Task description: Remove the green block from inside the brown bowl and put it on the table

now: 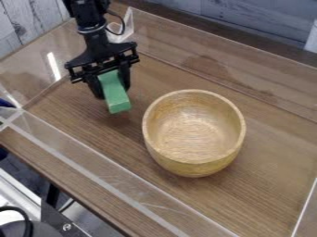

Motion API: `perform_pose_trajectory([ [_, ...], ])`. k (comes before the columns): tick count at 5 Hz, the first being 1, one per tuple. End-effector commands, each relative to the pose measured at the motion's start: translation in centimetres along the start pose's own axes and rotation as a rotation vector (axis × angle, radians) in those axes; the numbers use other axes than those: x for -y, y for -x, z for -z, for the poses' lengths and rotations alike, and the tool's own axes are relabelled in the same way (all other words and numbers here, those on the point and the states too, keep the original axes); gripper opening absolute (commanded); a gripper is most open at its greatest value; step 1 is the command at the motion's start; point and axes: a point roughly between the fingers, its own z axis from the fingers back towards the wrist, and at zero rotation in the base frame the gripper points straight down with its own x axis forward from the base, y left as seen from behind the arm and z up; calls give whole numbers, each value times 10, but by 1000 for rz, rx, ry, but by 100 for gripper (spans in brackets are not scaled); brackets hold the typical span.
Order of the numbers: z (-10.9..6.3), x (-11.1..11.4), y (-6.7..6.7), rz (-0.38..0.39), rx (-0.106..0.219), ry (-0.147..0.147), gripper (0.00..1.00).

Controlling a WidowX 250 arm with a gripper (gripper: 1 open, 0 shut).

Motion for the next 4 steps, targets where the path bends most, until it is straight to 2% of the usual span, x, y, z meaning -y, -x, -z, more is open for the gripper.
perform_pose_trajectory([
  [1,-9,7,-3,19,30,14,0],
  [4,4,4,-7,30,49,-9,0],
])
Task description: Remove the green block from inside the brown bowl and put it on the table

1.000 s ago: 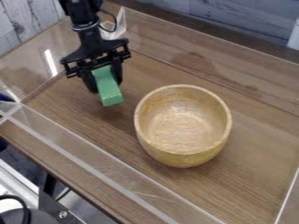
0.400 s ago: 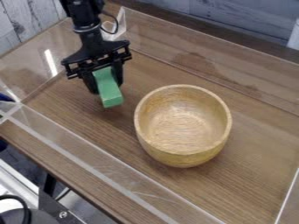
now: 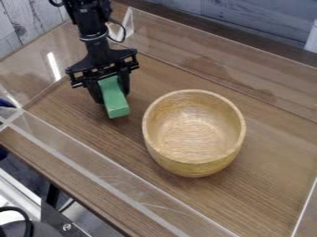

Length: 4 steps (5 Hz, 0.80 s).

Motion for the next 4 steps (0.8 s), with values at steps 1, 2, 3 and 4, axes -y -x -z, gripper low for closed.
perform_pose_trajectory([
  [1,-6,4,-4,19,35,5,0],
  [2,-4,4,-4,28,39,-3,0],
  [3,-7,4,-3,39,46,-10,100],
  [4,-14,8,-2,48,48,-11,100],
])
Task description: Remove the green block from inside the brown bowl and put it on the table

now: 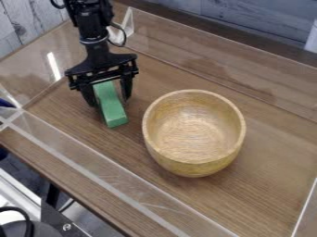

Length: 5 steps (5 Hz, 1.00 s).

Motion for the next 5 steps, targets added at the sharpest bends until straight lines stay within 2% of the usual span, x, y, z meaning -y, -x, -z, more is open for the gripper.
perform_pose_trajectory([
  [1,-29,10,-8,21,66,34,100],
  [3,-54,21,-7,50,76,55,100],
  [5,-101,50,-4,137,96,111,100],
])
